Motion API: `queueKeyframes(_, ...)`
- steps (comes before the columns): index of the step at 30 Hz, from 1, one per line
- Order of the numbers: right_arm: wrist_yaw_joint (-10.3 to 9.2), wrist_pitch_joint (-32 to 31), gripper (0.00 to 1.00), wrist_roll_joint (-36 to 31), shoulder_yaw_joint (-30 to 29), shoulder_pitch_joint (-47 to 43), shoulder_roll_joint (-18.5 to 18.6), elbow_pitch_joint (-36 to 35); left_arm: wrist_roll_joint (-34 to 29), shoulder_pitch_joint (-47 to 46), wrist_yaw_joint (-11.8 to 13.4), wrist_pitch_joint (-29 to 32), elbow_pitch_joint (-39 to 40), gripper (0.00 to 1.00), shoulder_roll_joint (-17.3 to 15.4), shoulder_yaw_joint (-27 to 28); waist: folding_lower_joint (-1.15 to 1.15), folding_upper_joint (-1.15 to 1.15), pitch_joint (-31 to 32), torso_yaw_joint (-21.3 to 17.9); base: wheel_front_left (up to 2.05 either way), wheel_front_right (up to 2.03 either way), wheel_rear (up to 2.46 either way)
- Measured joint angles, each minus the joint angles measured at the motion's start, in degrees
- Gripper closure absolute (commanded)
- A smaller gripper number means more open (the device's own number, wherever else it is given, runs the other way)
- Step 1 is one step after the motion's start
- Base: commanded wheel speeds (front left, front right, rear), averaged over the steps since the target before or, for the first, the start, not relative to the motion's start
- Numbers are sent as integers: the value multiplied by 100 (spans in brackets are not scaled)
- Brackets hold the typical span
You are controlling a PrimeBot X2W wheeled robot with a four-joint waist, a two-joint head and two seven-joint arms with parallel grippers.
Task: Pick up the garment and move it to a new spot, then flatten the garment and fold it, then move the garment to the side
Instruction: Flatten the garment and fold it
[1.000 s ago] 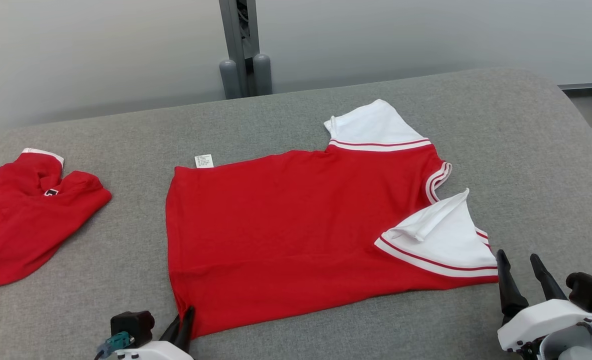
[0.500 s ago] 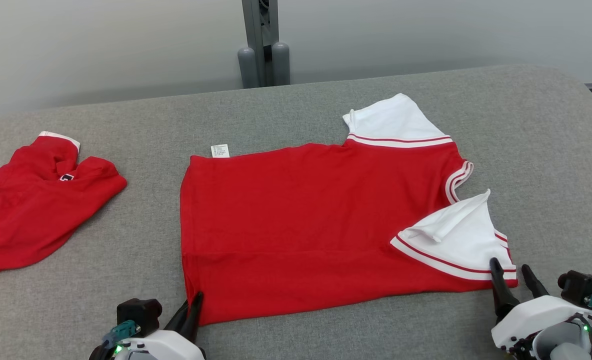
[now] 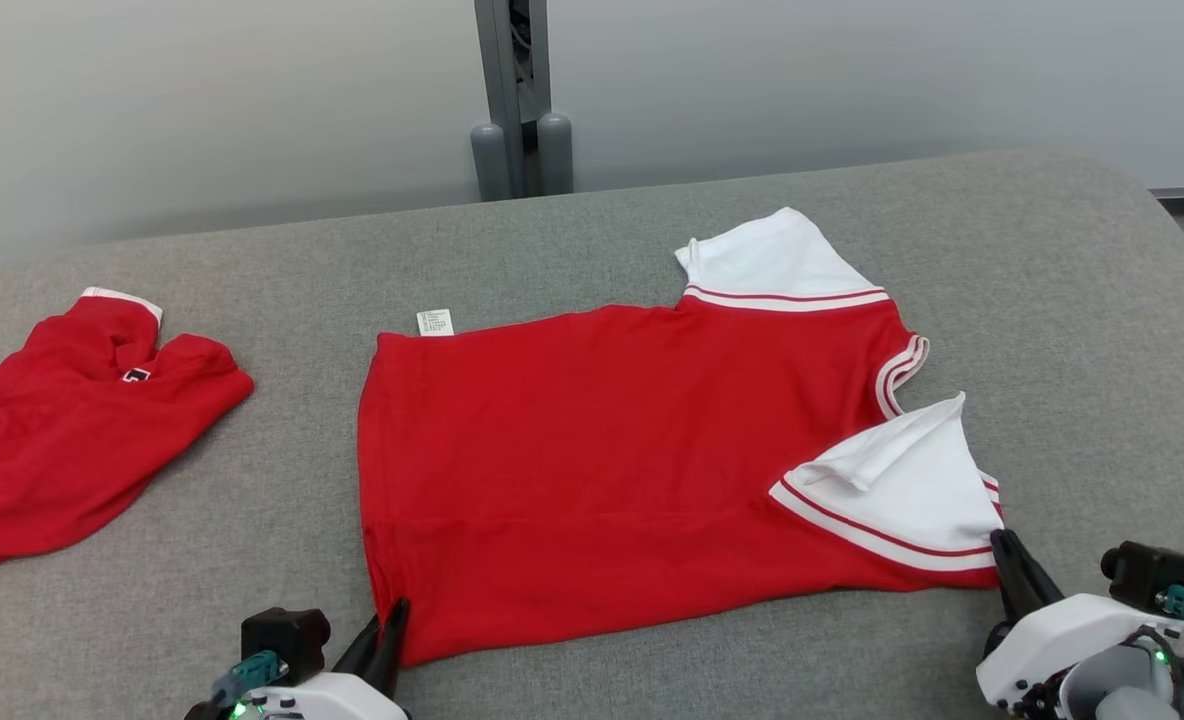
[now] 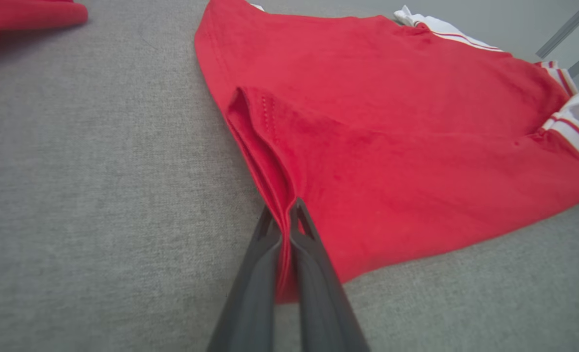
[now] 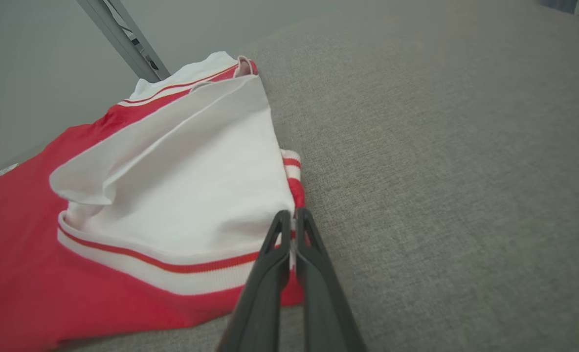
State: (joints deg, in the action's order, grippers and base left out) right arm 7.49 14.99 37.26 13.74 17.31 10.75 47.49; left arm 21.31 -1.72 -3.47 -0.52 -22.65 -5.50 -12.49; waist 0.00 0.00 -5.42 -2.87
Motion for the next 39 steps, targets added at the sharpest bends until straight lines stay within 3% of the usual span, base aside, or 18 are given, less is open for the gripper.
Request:
queueKeyframes(7,0,-268,100,375,749,-4,353,93,-33,62,1,271,56,100,-122,-155,0,0,230,-53,0,0,0)
queueKeyframes(19,0,-1842,100,1109,1339,64,1091,-494,-64,390,4,1244,797,100,-638,-302,0,0,495,-130,0,0,0)
queueKeyframes(27,1,-2637,100,1266,1189,-114,1463,-958,-49,641,26,1786,1315,100,-906,-348,0,0,608,-153,0,0,0)
queueKeyframes(39,1,-3209,100,1154,472,-1001,1323,-1451,32,1194,198,2287,1864,100,-985,-513,0,0,688,-166,0,0,0)
